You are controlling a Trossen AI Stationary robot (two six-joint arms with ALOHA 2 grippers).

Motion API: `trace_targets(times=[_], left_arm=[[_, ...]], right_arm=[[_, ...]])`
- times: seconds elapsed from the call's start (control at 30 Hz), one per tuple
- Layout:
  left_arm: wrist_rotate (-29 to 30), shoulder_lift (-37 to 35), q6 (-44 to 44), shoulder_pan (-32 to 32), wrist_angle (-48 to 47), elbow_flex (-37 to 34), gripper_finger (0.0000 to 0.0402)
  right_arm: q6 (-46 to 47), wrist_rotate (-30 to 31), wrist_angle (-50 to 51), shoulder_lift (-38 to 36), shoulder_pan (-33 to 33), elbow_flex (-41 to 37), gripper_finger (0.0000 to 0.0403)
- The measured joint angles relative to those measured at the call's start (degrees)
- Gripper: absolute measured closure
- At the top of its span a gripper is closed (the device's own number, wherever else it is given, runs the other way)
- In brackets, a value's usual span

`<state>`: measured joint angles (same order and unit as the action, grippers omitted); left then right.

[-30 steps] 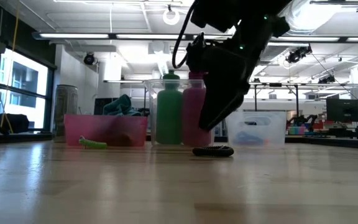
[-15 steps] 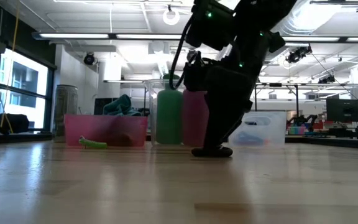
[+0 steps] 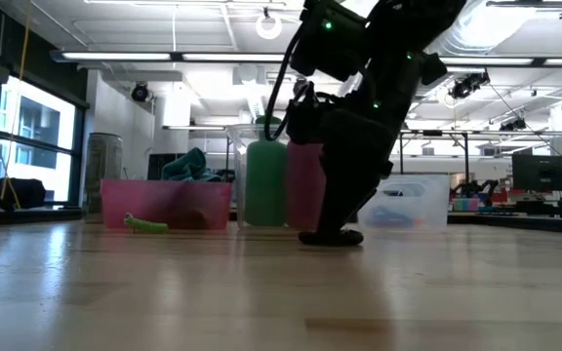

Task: Pick & Place Sports Items
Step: Put the black spring keychain into the right transparent bin

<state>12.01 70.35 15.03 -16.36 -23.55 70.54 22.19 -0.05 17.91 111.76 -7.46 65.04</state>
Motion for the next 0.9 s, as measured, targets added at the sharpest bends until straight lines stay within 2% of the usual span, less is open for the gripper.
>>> trace_targets(times=[0.07,0.33,0.9], left_arm=[[0.0,0.0,0.0,0.0,0.0,0.0,0.0225],[0.0,0.0,0.0,0.0,0.0,0.0,0.0225],[0.1,0.0,-0.2,0.0,-0.4,0.0,0.0225]], right_arm=[[-0.1,-1.3,-0.1,0.0,-0.1,0.0,0.0387],[0.1,-4.7,4.0,-2.6,-1.8,-0.4,0.0399],[3.0,6.7,17.7,-20.6,-4.4,-0.2,0.0401]])
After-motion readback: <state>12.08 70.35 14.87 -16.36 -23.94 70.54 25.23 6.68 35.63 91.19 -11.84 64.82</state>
